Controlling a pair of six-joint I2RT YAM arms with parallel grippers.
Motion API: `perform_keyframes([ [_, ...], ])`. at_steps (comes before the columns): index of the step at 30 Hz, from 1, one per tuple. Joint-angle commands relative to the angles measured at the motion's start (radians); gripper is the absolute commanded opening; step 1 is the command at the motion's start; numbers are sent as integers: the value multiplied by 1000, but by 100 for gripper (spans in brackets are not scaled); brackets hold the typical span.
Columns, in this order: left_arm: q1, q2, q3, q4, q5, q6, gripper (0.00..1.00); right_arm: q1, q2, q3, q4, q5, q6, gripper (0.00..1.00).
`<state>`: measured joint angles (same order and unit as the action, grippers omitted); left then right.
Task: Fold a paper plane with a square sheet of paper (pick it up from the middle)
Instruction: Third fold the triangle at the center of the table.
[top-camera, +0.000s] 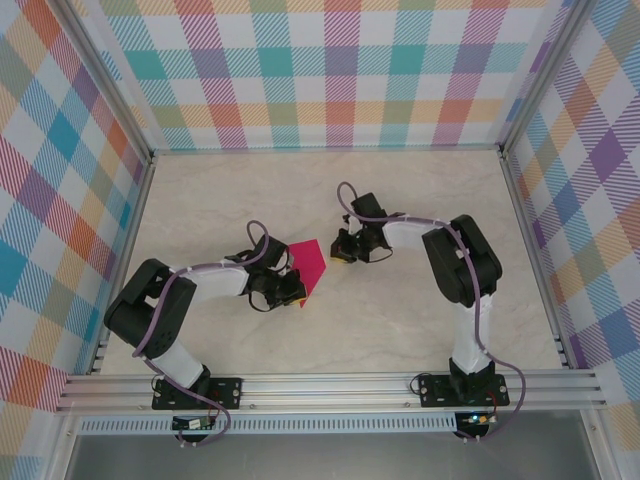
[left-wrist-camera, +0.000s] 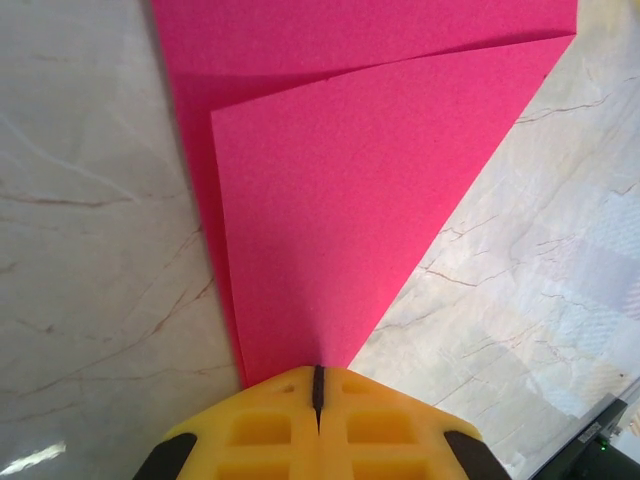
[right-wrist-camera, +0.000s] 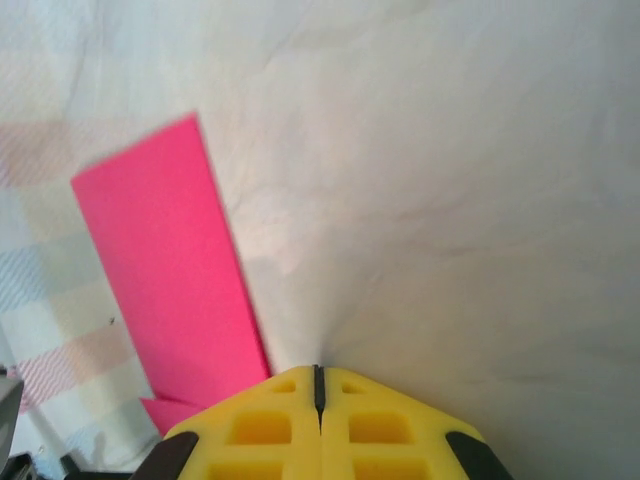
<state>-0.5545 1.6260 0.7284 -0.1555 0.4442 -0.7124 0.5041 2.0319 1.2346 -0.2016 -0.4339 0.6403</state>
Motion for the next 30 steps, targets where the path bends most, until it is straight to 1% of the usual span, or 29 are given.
perform_keyframes([
  [1,-15,59,-28,-236,-109,34,0,-14,-66,18,-54,10,-52,2],
  [3,-15,57,-15,-229,-106,41,0,-8,-110,-4,-42,-26,-30,2],
  [6,-15,59,10,-231,-100,55,0,33,-146,-47,-17,-55,7,3],
  [10,-15,52,18,-225,-105,69,0,115,-102,-42,-2,-80,60,2],
  [14,-15,61,27,-214,-110,71,0,149,-51,-27,35,-93,103,1],
  [17,-15,64,27,-194,-109,65,0,154,-24,-23,49,-103,113,1],
  [21,-15,64,33,-178,-124,63,0,154,-4,-13,21,-88,91,1],
  [29,-14,104,96,-131,-127,66,0,105,-84,-22,17,-28,87,1],
  [30,-14,108,103,-93,-127,64,0,98,-93,-32,20,-22,87,1],
])
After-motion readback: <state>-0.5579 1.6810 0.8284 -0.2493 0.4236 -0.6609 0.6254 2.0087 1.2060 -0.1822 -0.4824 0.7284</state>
